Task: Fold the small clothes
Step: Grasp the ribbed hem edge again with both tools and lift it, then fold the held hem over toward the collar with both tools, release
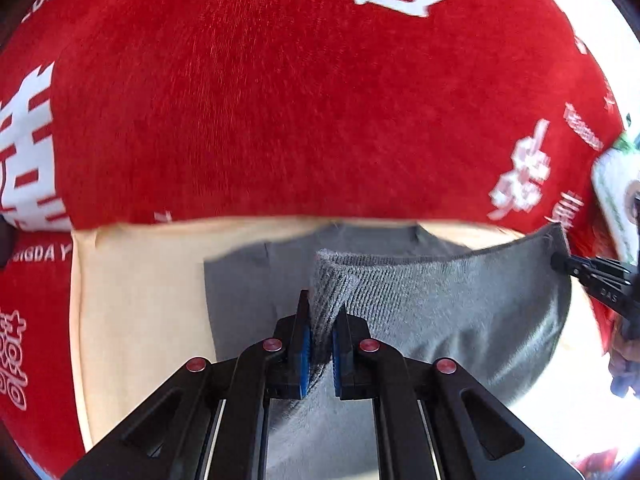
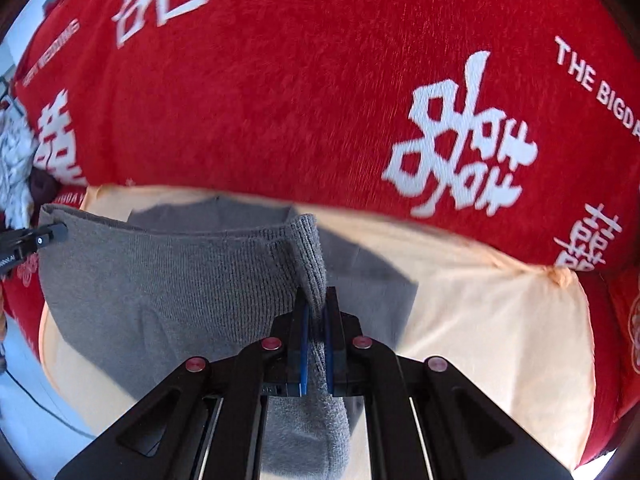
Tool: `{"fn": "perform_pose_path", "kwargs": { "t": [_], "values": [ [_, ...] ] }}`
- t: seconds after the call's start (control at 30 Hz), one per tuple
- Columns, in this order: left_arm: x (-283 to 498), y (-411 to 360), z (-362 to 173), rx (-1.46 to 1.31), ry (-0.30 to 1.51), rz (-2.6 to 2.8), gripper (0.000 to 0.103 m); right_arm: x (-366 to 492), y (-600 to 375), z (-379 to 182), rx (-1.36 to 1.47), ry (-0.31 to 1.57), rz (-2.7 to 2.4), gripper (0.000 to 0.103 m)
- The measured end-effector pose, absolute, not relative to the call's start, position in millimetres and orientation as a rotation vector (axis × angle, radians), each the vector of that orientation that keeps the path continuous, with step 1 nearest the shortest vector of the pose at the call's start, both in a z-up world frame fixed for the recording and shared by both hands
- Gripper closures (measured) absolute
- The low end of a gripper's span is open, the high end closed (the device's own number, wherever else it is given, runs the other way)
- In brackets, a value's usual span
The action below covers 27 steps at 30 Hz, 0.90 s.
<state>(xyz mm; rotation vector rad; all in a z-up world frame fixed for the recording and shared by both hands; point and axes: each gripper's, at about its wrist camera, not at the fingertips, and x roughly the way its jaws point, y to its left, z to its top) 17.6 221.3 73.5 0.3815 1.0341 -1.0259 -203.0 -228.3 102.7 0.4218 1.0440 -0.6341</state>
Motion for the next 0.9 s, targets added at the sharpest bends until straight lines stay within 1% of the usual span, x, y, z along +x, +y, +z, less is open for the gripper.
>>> {"fn": "perform_pose_path", "kwargs": {
  "t": [0.1, 0.23, 0.37, 0.53, 0.57, 0.6, 0.63, 0.67, 0.7, 0.77, 0.9],
  "values": [
    [30, 190, 49, 0.411, 1.026, -0.975, 0.094, -184, -254, 79, 0.41, 1.063, -0.65, 0.097],
    [42, 154, 2, 0.453, 1.068, -0.88, 0.094, -167, -284, 34, 0.482, 1.106, -0.666, 0.097],
    [47, 137, -36, 0.478, 1.105, -0.801, 0.094, -156, -299, -13, 0.522, 1.173, -0.673, 0.097],
    [58, 130, -52, 0.514, 1.11, -0.702, 0.093, -154, -308, -45, 0.576, 1.23, -0.668, 0.096],
    [63, 132, -51, 0.508, 1.121, -0.687, 0.089, -157, -312, -45, 0.605, 1.23, -0.674, 0.095],
    [66, 134, -48, 0.509, 1.118, -0.666, 0.084, -159, -315, -44, 0.628, 1.231, -0.68, 0.091],
    [69, 137, -44, 0.523, 1.101, -0.632, 0.069, -164, -319, -40, 0.662, 1.231, -0.692, 0.086],
    [72, 142, -37, 0.544, 1.071, -0.59, 0.051, -170, -323, -36, 0.691, 1.233, -0.71, 0.079],
    [74, 146, -31, 0.544, 1.054, -0.577, 0.047, -176, -325, -31, 0.711, 1.225, -0.72, 0.077],
    [77, 156, -18, 0.514, 1.058, -0.599, 0.047, -190, -327, -18, 0.74, 1.198, -0.729, 0.077],
    [69, 160, -9, 0.474, 1.137, -0.752, 0.047, -208, -317, 2, 0.803, 1.118, -0.639, 0.08]
  ]
}}
